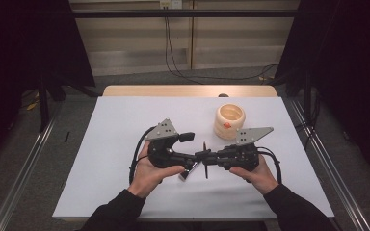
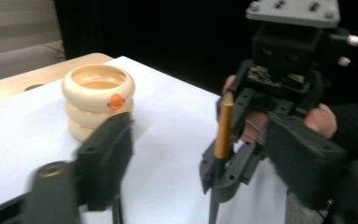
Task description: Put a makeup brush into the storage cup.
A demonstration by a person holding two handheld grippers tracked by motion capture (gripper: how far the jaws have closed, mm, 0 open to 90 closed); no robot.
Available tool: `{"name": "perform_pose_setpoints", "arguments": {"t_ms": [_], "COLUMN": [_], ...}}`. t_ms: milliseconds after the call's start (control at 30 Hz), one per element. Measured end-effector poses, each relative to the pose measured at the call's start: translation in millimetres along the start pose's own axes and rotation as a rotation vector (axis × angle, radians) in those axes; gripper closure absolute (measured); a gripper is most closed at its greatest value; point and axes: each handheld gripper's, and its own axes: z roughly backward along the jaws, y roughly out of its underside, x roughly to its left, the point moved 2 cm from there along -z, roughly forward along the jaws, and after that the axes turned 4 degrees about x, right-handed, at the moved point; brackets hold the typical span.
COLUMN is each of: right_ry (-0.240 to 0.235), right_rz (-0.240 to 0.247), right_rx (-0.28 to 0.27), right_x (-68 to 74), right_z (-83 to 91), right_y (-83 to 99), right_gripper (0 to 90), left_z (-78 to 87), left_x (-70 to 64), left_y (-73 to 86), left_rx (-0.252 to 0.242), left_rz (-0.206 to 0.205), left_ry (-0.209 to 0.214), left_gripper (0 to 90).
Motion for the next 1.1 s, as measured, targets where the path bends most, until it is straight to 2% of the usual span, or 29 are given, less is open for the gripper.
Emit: {"name": "perform_pose_setpoints", "arguments": {"t_ms": [167,267,333,400,500,567,633,667,733,767,800,867,933,967,1000,1033,1067,1100], "right_ry": [0.013,0.017,0.023,0.025,0.029,0.035,0.037,0.042,0.052,0.051,0.057,0.068,0.068,0.071,0.072,0.080,0.081,0.088], "right_rz": [-0.001,-0.004,-0.005,-0.004,-0.003,-0.003,-0.003,-0.005,-0.007,-0.008,-0.008,-0.010,-0.013,-0.014,-0.014,-0.015,-0.017,-0.021], "right_rx": [-0.009,-0.011,-0.013,-0.015,-0.013,-0.014,-0.018,-0.019,-0.024,-0.029,-0.028,-0.030,-0.029,-0.030,-0.032,-0.029,-0.031,-0.029], "right_x": [-0.6,-1.3,-1.5,-1.5,-1.4,-1.9,-2.5,-2.5,-3.2,-3.8,-4.1,-4.9,-5.5,-5.9,-6.3,-6.7,-6.9,-7.1], "right_z": [3.2,4.2,5.0,5.2,4.6,4.6,4.9,5.5,6.5,7.2,7.8,8.9,9.6,9.8,10.1,10.7,11.0,11.4], "right_y": [-1.4,-1.2,-1.4,-1.6,-1.2,-1.2,-1.2,-1.1,-1.2,-1.3,-1.4,-1.3,-1.0,-0.9,-0.8,-0.5,-0.4,-0.1], "right_gripper": [83.7,83.7,83.7,83.8,83.8,83.8,83.8,83.8,83.8,83.7,83.7,83.8,83.7,83.8,83.7,83.8,83.8,83.7], "left_z": [4.6,8.1,12.1,15.3,22.2,25.2,28.7,29.8,32.9,34.4,35.9,39.9,44.6,45.5,47.6,48.1,49.6,50.3], "left_x": [4.7,7.3,8.9,9.3,11.9,12.8,14.1,14.8,17.4,18.9,19.4,22.1,23.5,24.4,25.3,26.2,26.6,26.4], "left_y": [0.3,1.0,2.2,3.1,5.7,8.7,13.1,14.4,18.6,20.2,22.0,26.4,32.2,34.0,36.4,38.4,40.3,42.5], "left_rx": [-0.049,-0.072,-0.083,-0.096,-0.089,-0.097,-0.077,-0.080,-0.085,-0.091,-0.097,-0.105,-0.124,-0.136,-0.124,-0.127,-0.118,-0.133], "left_rz": [0.005,0.000,-0.008,-0.039,-0.039,-0.057,-0.072,-0.073,-0.067,-0.068,-0.065,-0.069,-0.061,-0.064,-0.057,-0.045,-0.041,-0.035], "left_ry": [-0.033,-0.049,-0.046,-0.067,-0.101,-0.113,-0.129,-0.133,-0.177,-0.168,-0.199,-0.207,-0.246,-0.235,-0.247,-0.240,-0.262,-0.258], "left_gripper": [6.4,2.7,2.4,2.3,2.2,2.1,1.4,1.2,1.1,1.2,1.1,0.9,0.9,1.3,1.4,1.2,1.3,1.5]}}
